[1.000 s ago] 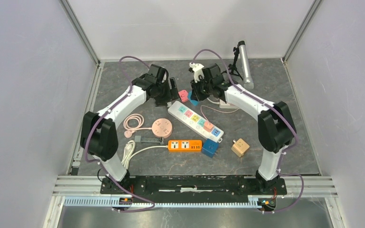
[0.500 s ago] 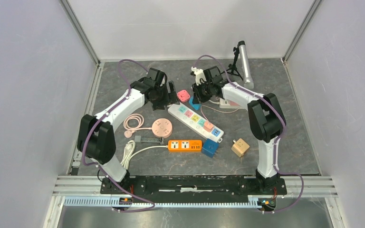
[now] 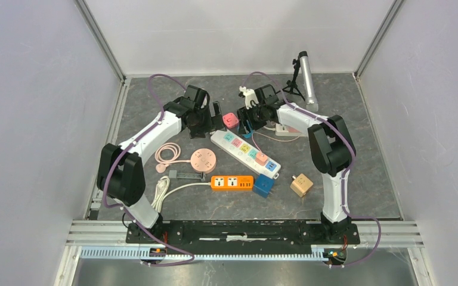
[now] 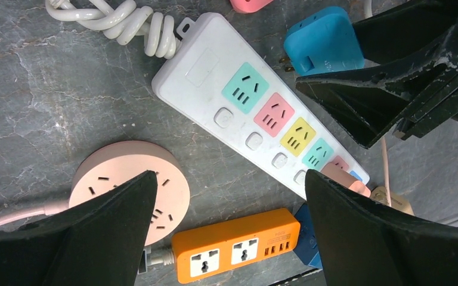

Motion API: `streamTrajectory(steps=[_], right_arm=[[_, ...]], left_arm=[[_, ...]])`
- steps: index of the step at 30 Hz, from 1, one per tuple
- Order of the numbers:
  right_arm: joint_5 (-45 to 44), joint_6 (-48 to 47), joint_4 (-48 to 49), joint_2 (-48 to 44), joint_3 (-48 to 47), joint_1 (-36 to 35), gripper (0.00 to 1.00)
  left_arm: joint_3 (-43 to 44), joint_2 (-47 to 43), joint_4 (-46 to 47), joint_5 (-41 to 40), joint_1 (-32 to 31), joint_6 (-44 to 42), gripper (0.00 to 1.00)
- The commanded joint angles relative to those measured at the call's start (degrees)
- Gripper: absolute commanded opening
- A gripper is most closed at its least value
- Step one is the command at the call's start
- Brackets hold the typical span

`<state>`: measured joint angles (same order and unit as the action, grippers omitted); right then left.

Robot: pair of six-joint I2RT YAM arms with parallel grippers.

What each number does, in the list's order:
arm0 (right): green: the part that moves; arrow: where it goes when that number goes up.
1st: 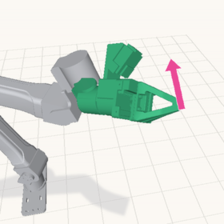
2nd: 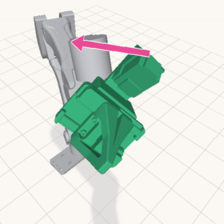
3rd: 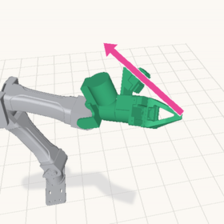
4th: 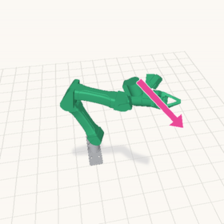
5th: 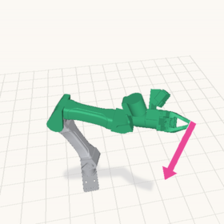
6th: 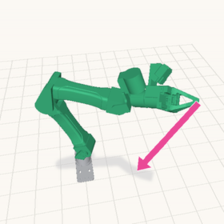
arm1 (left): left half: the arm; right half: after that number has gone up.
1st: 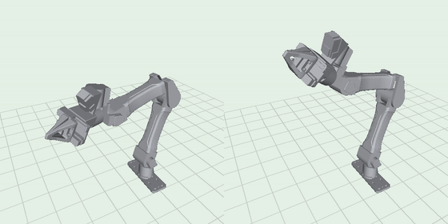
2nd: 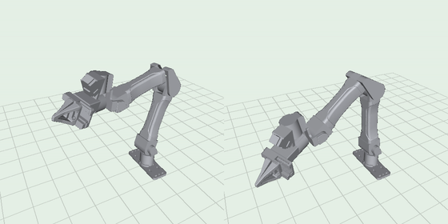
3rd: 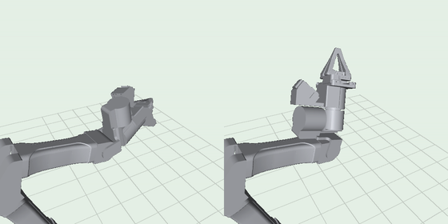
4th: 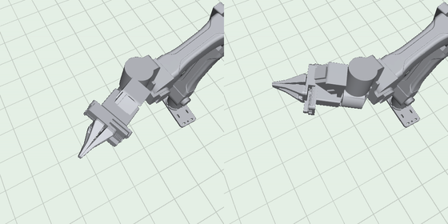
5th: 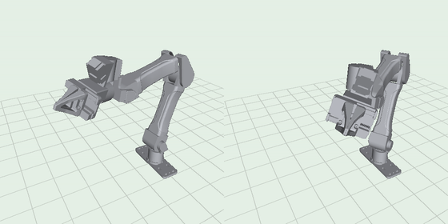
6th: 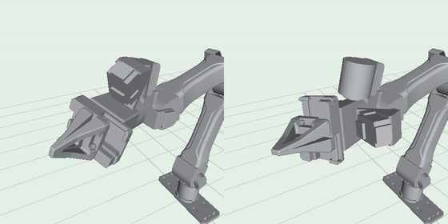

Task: Pull the plug off the socket

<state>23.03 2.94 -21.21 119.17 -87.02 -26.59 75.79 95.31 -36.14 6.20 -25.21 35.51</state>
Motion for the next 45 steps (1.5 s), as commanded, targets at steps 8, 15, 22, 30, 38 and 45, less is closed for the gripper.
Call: streamTrajectory(steps=[8, 15, 22, 30, 38, 45], right_arm=[[-6.95, -1.02, 4.35, -10.76, -0.79, 0.30, 0.74], [-8.34, -0.98, 3.70, -20.47, 3.31, 0.30, 0.75], [-9.14, -2.43, -0.06, -33.45, 15.40, 0.26, 0.76], [-4.77, -7.17, -4.49, -45.26, 31.20, -0.04, 0.76], [-4.37, -7.03, 3.14, -46.84, 40.39, -1.83, 0.76], [-10.63, -9.45, 10.46, -40.63, 39.78, -6.54, 0.75]], left_arm=[[0.95, 0.94, 0.56, 2.03, -0.10, -1.60, 1.00], [1.21, 2.38, 1.21, 4.06, -0.14, -0.97, 0.99], [1.09, 5.81, 5.00, 8.74, -0.94, 2.76, 0.94], [2.43, 11.70, 4.76, 6.11, -4.15, 3.58, 0.91], [3.05, 13.17, 0.81, -4.36, -6.25, 4.49, 0.91], [3.42, 13.06, 0.81, -4.26, -6.42, 4.44, 0.91]])
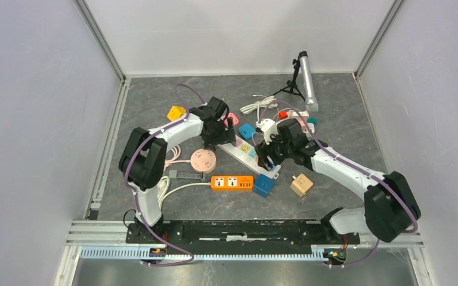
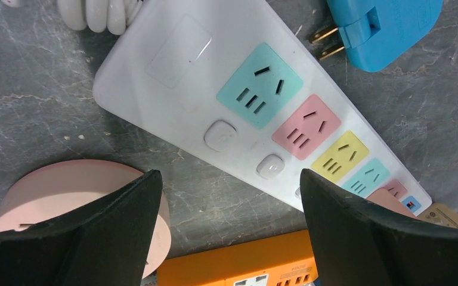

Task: Pull the plug off the socket

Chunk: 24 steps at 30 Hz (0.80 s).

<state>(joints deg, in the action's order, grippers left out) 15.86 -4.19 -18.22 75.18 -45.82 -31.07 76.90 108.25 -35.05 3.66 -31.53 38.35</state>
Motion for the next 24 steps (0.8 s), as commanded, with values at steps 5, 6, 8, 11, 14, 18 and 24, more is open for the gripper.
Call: streamTrajectory(steps=[5, 6, 8, 11, 14, 18, 24], right_arm=[[-4.54, -3.64, 7.63, 9.06, -4.87, -3.55, 0.60], [-4.49, -3.64, 6.93, 10.31, -5.83, -3.64, 0.53], [-4.65, -3.31, 7.15, 11.58, -6.53, -3.96, 0.39], [-5.18, -2.22, 8.49, 12.98, -7.30, -4.30, 0.25], [-4.79, -0.05, 9.88, 15.36, -8.82, -4.52, 0.20], [-4.50, 3.41, 12.46, 18.24, -10.86, -6.09, 0.16], [-3.84, 4.10, 12.39, 21.86, -15.71, -8.80, 0.18]], left_arm=[[2.92, -0.14, -0.34, -1.73, -0.14, 1.10, 0.91], [3.05, -0.14, -0.37, -1.73, -0.07, 0.97, 0.91], [3.37, -0.14, -0.59, -1.92, -0.04, 0.64, 0.91], [4.25, 0.03, -1.36, -2.81, -0.04, -0.15, 0.91], [4.94, 0.30, -1.95, -3.44, -0.02, -0.72, 0.91], [4.69, 0.60, -1.95, -3.07, 0.02, -0.64, 0.91], [4.13, 1.63, -2.13, -3.22, 0.06, -0.20, 0.90]])
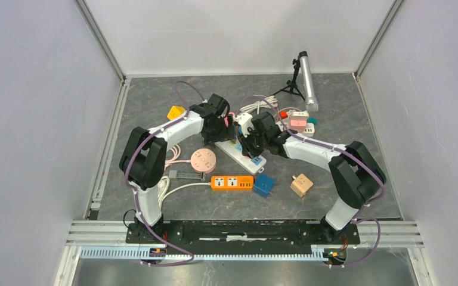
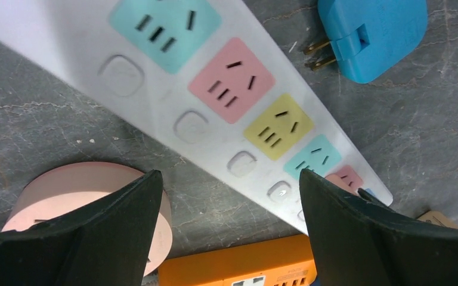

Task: Pull the plug off the socket

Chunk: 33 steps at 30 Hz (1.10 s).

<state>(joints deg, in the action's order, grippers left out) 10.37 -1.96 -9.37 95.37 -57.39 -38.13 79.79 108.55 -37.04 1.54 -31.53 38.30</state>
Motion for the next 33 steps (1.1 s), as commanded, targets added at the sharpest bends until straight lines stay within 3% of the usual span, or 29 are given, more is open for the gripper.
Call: streamTrajectory(steps=[1, 6, 11, 14, 19, 21, 28, 33], right_arm=[[1.70, 1.87, 3.00, 1.91, -4.63, -1.85, 0.21], [-1.80, 1.87, 0.29, 1.68, -4.83, -1.86, 0.53], [-2.33, 1.63, -0.02, -0.02, -3.32, -1.86, 0.58], [-1.44, 1.12, -0.12, -0.15, -3.16, -1.86, 0.52], [-0.96, 1.14, -0.03, -0.75, -3.59, -1.86, 0.10], [-0.38, 1.49, 0.31, -1.23, -4.16, -1.86, 0.00], [2.38, 4.07, 2.52, -2.20, -5.92, -1.52, 0.00], [5.21, 6.00, 4.75, -1.91, -5.11, -0.81, 0.00]], left_arm=[[1.28, 1.52, -0.14, -1.09, 0.06, -0.07, 0.90], [1.34, 2.88, -0.10, -1.21, 0.06, 0.30, 0.88], [0.43, 3.30, -0.04, -2.06, 0.02, 0.19, 0.83], [-0.48, 3.31, -0.05, -3.85, 0.06, 0.34, 0.80], [-2.20, 3.57, 0.09, -5.09, 0.06, 0.51, 0.74], [-2.93, 3.81, 0.46, -5.65, 0.06, 0.44, 0.72], [-4.82, 4.95, 1.18, -6.27, 0.06, 0.21, 0.56], [-4.91, 5.72, 1.24, -5.76, 0.05, 0.32, 0.53]])
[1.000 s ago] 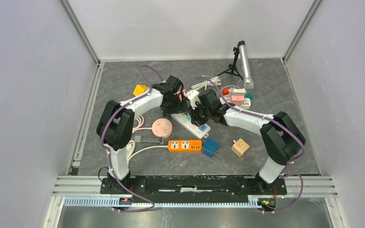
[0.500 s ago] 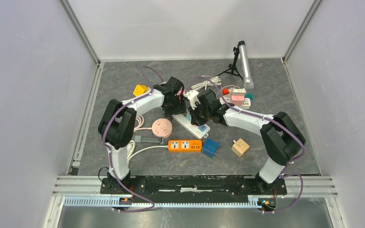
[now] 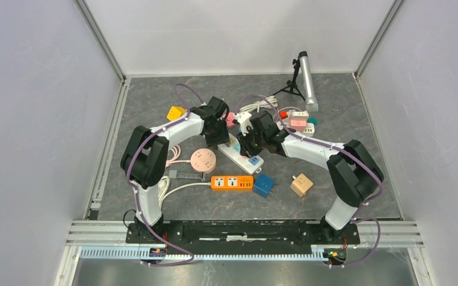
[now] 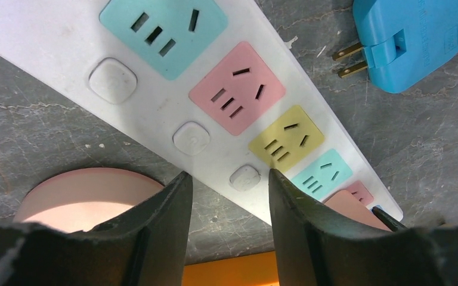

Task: Pull the plug off the socket

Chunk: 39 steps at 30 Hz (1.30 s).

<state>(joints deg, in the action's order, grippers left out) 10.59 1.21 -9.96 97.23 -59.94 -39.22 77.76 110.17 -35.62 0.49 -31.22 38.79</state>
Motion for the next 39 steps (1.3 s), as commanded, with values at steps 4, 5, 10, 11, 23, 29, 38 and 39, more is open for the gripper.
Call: streamTrajectory(steps=[4, 5, 10, 11, 23, 29, 38, 39], right_arm=[[5.61, 1.02, 5.93, -2.93, -1.76, -0.53, 0.00], [4.04, 0.05, 5.32, -2.66, -1.67, -1.00, 0.00], [-0.17, -2.46, 3.43, -2.74, -1.75, -1.39, 0.00], [0.65, -2.26, 3.72, -3.12, -1.97, -1.26, 0.00], [2.70, -2.84, -0.10, -1.19, -5.21, -2.05, 0.00], [6.33, -0.50, 2.03, -4.13, -5.45, -1.12, 0.00], [4.39, 0.21, 1.17, -2.91, -5.48, -1.49, 0.00], [4.14, 0.00, 0.87, -2.97, -5.50, -1.64, 0.00]], left_arm=[[-2.96, 4.81, -0.24, -4.33, -0.24, -0.29, 0.52], [-3.09, 4.92, -0.24, -4.28, -0.24, -0.29, 0.52], [-2.36, 5.98, -1.76, -4.70, -0.16, -0.17, 0.51], [-2.14, 6.22, -2.11, -4.66, -0.07, -0.07, 0.51], [-1.97, 7.07, -2.66, -4.10, 1.06, 1.05, 0.47], [-2.08, 7.38, -2.88, -3.53, 1.60, 1.56, 0.45], [-2.74, 7.25, -2.87, -3.57, 1.66, 1.93, 0.44], [-2.78, 7.25, -2.84, -3.59, 1.69, 1.99, 0.44]])
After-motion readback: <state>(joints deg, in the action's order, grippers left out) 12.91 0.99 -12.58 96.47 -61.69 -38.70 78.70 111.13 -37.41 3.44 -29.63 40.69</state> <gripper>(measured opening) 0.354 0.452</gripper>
